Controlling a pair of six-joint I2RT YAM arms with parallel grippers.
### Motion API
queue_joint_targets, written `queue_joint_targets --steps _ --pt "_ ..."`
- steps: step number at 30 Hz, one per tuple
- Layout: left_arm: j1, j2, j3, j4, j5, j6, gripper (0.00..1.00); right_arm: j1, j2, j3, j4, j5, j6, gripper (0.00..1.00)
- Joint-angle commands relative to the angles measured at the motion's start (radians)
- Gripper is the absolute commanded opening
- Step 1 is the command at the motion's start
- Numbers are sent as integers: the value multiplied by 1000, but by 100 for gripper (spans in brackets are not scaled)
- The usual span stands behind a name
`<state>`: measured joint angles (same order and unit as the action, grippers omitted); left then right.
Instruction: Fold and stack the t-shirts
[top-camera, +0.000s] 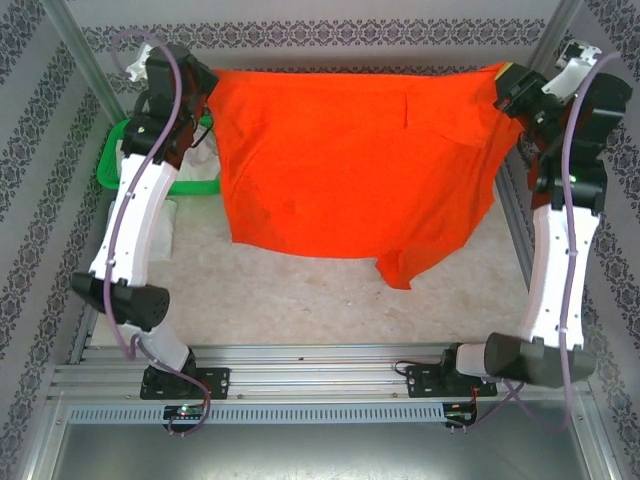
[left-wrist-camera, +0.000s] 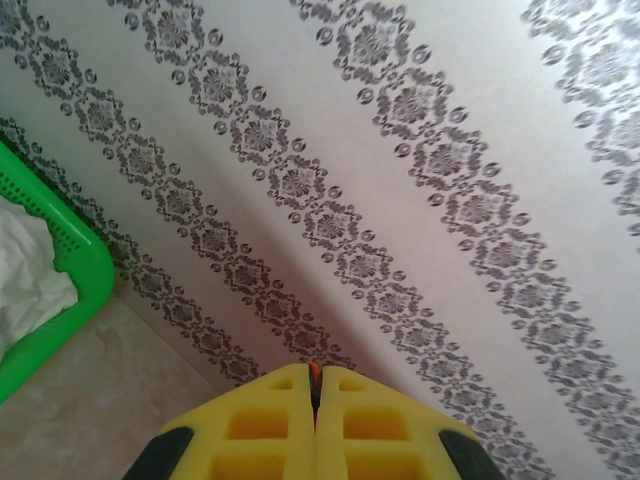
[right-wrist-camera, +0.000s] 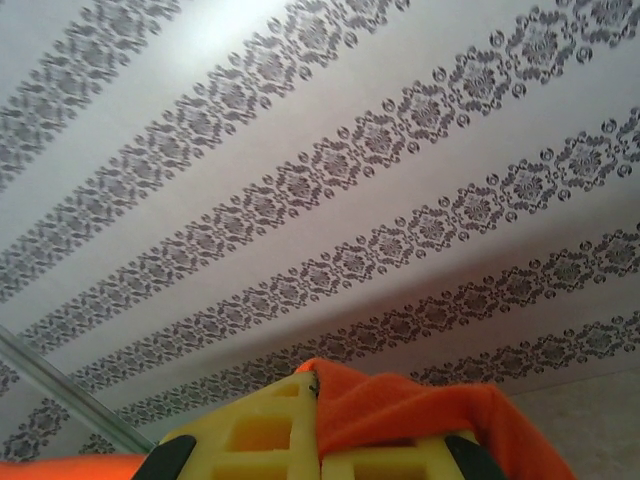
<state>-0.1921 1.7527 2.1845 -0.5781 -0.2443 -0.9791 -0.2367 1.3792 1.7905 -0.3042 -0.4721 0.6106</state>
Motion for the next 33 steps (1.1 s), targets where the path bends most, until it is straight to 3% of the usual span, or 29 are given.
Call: queue_joint_targets --steps 1,7,11,15,17,20,24,26,30,33 --pt "28 87 142 10 -24 7 0 29 92 113 122 36 28 0" --pt "54 373 607 -49 23 -17 0 54 331 473 100 24 57 0" --pt "62 384 626 23 24 -48 0 52 437 723 34 17 61 0" --pt "65 327 570 -40 20 -15 0 38 419 715 -4 -12 57 0" --pt "63 276 475 -84 30 4 0 37 346 564 -3 -18 30 0" --pt "64 150 183 -54 87 1 0 35 173 201 47 -12 3 0" --pt "62 -92 -487 266 176 -107 0 30 -48 -271 53 -15 -6 0" --pt "62 -175 -732 340 181 -158 0 31 -134 -497 38 -18 -4 0" --pt "62 -224 -1036 342 202 -191 0 44 -256 -870 34 -4 23 0" --pt "63 -178 -1150 352 222 -190 0 56 -265 -1069 65 14 49 0"
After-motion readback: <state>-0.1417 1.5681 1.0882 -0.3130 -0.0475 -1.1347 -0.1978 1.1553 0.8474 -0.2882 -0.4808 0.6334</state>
